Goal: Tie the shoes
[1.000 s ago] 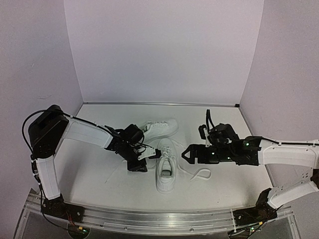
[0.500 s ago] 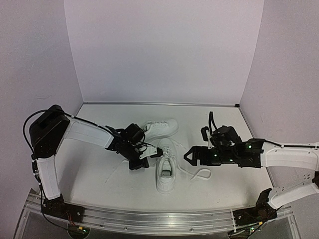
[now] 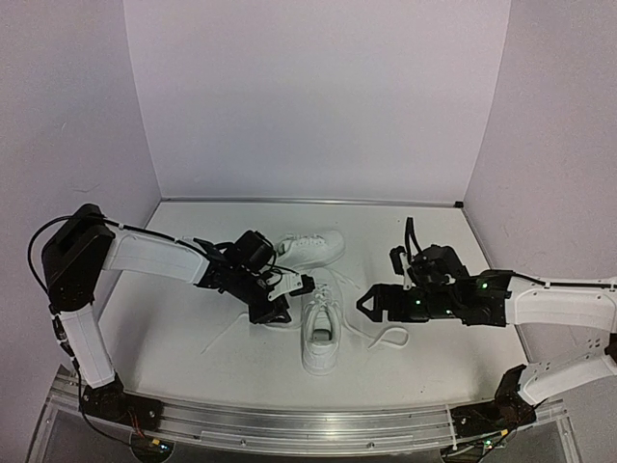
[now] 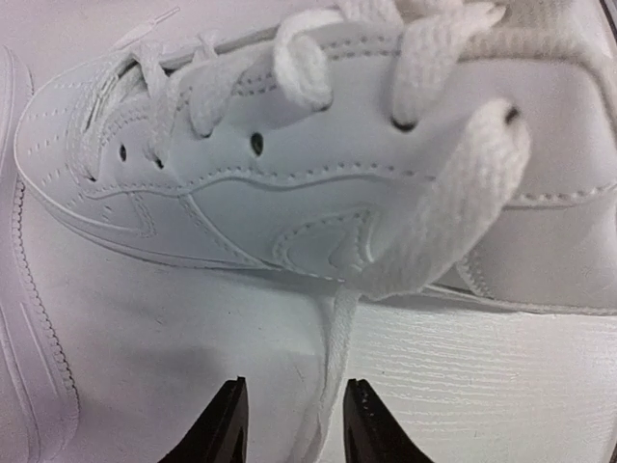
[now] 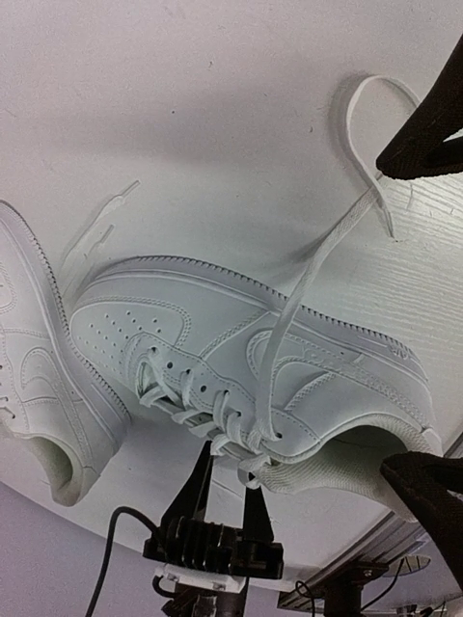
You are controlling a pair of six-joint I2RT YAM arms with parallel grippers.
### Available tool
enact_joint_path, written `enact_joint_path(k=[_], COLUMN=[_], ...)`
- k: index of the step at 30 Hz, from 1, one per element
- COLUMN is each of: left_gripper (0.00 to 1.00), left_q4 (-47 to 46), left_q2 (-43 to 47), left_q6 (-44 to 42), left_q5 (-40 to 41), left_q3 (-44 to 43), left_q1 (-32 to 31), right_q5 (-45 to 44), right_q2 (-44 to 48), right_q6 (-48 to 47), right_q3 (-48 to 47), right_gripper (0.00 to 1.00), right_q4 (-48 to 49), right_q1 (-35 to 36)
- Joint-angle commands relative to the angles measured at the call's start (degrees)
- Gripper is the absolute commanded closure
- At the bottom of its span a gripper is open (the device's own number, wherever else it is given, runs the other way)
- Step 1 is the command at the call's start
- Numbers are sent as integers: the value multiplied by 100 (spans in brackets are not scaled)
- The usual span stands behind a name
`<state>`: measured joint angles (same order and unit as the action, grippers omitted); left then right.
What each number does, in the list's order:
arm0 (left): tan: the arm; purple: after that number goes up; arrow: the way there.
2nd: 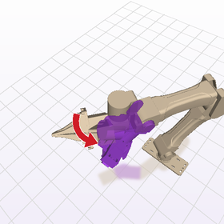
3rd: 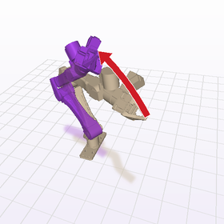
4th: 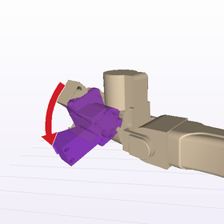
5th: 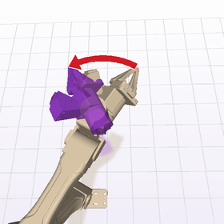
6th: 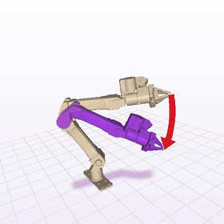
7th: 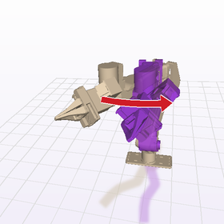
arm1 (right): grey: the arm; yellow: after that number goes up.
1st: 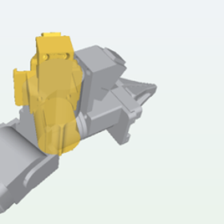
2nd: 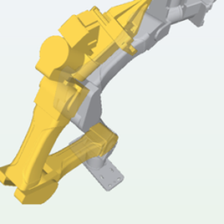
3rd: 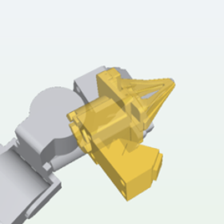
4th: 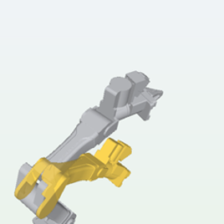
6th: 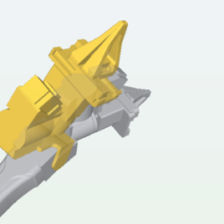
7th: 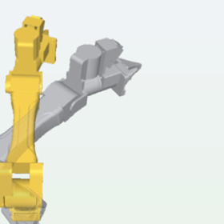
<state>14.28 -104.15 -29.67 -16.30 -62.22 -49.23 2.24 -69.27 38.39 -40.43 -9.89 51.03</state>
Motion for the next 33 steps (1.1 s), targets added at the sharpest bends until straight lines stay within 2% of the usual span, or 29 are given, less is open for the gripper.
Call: enact_joint_path(k=[1,9,16,18,26,33], left_gripper=[62,65,69,73,99,100], left_q4=[-220,-897,-1042,-1053,-871,-1078], left_q2=[-149,-410,-666,-710,-519,239], left_q6=[-49,-199,-238,-241,-209,241], left_q5=[-99,-714,-814,-809,-374,-246], left_q3=[11,207,214,234,270,465], left_q1=[-16,-16,-16,-16,-24,-55], right_q5=[-31,-39,-60,-59,-66,-66], right_q2=[152,150,188,203,213,221], right_q6=[30,49,81,90,98,105], right_q3=[48,60,83,95,109,83], right_gripper=[6,5,5,5,5,6], right_q4=[141,138,137,137,136,132], right_q1=[-30,-31,-31,-31,-40,-49])
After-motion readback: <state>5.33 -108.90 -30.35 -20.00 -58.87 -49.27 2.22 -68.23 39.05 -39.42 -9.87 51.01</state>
